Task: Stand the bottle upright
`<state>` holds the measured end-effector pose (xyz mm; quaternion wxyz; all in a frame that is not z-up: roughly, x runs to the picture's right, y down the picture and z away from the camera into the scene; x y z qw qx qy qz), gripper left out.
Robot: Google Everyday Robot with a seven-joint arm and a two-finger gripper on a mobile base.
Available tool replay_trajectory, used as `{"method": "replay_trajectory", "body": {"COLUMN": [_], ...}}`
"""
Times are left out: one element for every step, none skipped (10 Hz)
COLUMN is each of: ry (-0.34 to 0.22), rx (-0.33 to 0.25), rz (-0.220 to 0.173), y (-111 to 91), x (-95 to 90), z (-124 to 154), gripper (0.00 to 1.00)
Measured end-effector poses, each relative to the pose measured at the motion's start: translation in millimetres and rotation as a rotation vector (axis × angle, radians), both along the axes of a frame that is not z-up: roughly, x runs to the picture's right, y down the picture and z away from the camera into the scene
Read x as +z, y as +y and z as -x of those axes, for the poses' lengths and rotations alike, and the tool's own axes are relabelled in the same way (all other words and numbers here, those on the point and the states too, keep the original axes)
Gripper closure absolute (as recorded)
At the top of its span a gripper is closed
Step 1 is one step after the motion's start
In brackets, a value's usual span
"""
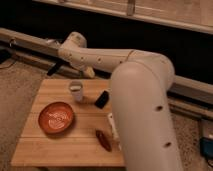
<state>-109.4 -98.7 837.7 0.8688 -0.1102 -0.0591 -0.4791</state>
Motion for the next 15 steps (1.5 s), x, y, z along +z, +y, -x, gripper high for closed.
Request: {"method": "replay_trajectory", "body": {"ry": [0.004, 0.010, 0.016, 0.024, 0.030, 0.031, 0.036, 0.039, 0.050, 0.073, 0.112, 0.133, 0.151, 0.165, 0.180], "rx": [0.014, 0.029, 0.043, 0.054, 0.065, 0.074, 0.084, 0.094, 0.102, 0.116, 0.131, 0.138, 0.142, 0.154, 0.170], "rz": [0.020, 0.046, 0.067, 0.092, 0.118, 0.139, 0.162, 0.192, 0.218, 0.247, 0.266, 0.269, 0.272, 0.274, 0.271], "y": [8, 21, 32, 47, 62, 74, 87, 102, 114, 127, 135, 135, 135, 132, 127], "x": [-6.9, -18.3, -30.6, -44.1, -57.5, -69.7, -80.4, -92.5, -97.7, -101.1, -103.6, -103.1, -99.8, -94.0, -86.1], "z": [-15, -31, -41, -47, -47, -44, -44, -41, -40, -41, -49, -54, -60, -70, -86], "gripper": [0.20, 0.20, 0.20, 0.20, 0.20, 0.20, 0.20, 0.20, 0.20, 0.20, 0.20, 0.20, 0.20, 0.20, 0.20]}}
